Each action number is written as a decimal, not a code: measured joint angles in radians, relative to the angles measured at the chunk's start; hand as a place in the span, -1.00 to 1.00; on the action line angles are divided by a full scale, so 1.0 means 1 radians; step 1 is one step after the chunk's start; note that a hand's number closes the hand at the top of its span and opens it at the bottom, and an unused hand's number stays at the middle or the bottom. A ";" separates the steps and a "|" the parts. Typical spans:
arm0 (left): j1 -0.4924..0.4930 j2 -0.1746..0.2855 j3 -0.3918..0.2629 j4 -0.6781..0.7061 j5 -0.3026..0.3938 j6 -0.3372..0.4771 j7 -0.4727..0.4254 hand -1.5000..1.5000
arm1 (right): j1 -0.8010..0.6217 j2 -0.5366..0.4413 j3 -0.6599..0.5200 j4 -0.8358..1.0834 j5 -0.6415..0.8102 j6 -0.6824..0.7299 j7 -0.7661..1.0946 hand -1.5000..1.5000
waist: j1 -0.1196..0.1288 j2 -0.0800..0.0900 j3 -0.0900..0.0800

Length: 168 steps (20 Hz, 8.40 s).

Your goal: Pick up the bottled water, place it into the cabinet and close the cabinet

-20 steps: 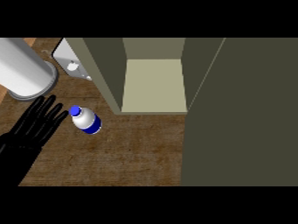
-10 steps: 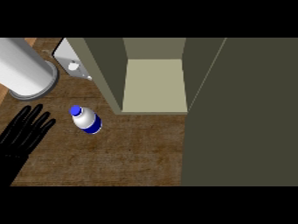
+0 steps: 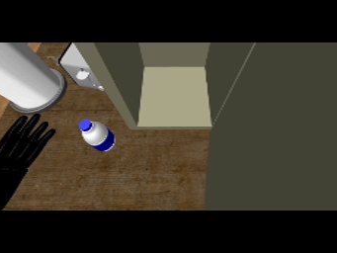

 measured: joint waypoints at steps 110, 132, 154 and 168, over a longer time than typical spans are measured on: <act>-0.459 -0.074 0.171 1.335 -0.299 -0.075 -0.766 1.00 | 0.109 -0.009 0.074 0.091 0.065 0.071 -0.188 -1.00 | 0.004 -0.002 0.001; -0.332 -0.204 -0.271 0.535 -0.120 0.392 -0.399 1.00 | 0.107 -0.011 0.128 0.082 0.058 0.050 -0.159 -1.00 | -0.001 -0.002 0.000; -0.910 -0.199 -0.439 0.885 -0.202 0.890 -0.399 1.00 | 0.046 -0.017 0.125 0.151 0.045 0.042 -0.185 -1.00 | -0.026 0.005 0.000; -1.237 -0.201 -0.356 1.414 -0.241 0.979 -0.543 1.00 | 0.035 -0.016 0.152 0.166 0.052 0.039 -0.192 -1.00 | -0.051 0.017 0.000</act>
